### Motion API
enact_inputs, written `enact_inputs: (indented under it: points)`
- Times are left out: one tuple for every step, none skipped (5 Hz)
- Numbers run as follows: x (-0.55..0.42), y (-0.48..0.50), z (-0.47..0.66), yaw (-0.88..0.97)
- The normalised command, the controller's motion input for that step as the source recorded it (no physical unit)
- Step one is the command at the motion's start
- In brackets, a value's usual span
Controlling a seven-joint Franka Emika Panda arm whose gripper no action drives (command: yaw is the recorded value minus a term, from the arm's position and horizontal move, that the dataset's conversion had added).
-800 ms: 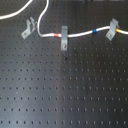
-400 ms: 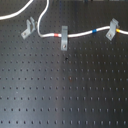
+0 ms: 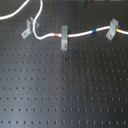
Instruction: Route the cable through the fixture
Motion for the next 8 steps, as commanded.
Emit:
enact_inputs:
  points:
    - [-0.313, 0.182, 0.07, 0.11]
    - [-0.325, -0.04, 0.06, 0.09]
    - [-0.336, -0.047, 0.01, 0.16]
    - [-0.313, -0.029, 0.01, 0.18]
    - [-0.28, -0.008, 0.01, 0.19]
    - [-0.052, 0.017, 0.0, 0.2]
    - [-0.08, -0.025, 0.0, 0.18]
    - [-0.032, -0.101, -0.06, 0.09]
